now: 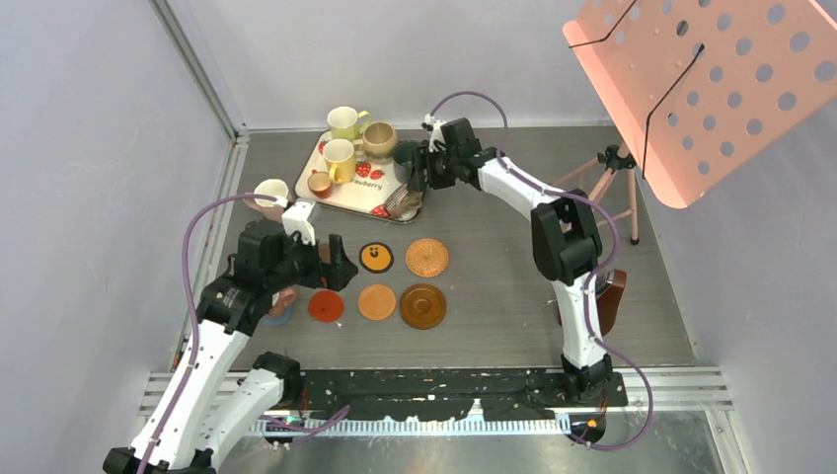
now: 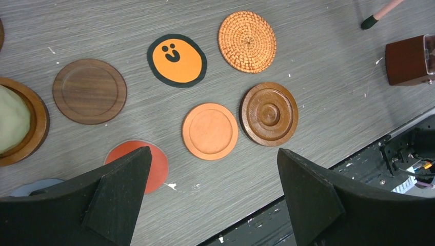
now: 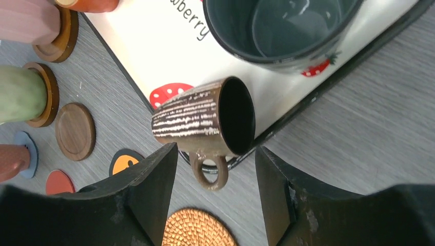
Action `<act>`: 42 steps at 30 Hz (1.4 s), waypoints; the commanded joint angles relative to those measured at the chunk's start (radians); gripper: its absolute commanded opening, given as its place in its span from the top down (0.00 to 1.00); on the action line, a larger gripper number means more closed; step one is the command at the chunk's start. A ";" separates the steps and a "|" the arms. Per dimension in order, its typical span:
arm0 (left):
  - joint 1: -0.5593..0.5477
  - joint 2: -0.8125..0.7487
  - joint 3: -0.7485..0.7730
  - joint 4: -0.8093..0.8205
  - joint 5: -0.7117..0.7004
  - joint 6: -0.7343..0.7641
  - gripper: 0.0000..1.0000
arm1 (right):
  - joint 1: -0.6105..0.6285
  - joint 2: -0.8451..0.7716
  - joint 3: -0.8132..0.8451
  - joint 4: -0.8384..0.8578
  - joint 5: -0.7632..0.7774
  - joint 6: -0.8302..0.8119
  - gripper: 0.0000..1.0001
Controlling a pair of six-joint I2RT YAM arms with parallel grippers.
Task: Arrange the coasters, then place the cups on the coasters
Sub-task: Pick up the cup from the tray.
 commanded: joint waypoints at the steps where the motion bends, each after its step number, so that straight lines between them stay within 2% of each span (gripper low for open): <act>1: -0.003 -0.002 0.012 0.009 -0.023 0.020 0.04 | -0.006 0.049 0.119 0.015 -0.087 -0.050 0.35; 9: -0.003 0.019 0.018 -0.003 -0.035 0.025 0.04 | -0.009 0.144 0.224 -0.010 -0.146 -0.057 0.32; 19: -0.003 0.028 0.024 -0.008 -0.039 0.028 0.05 | -0.009 0.167 0.209 0.002 -0.201 -0.034 0.32; 28: -0.003 0.021 0.024 -0.007 -0.029 0.029 0.04 | -0.009 0.158 0.201 0.040 -0.272 0.012 0.38; 34: -0.005 0.015 0.021 -0.004 -0.026 0.028 0.04 | -0.009 0.150 0.171 0.074 -0.281 0.051 0.49; 42: -0.005 -0.001 0.018 -0.002 -0.037 0.023 0.04 | -0.009 0.113 0.141 0.092 -0.271 0.076 0.75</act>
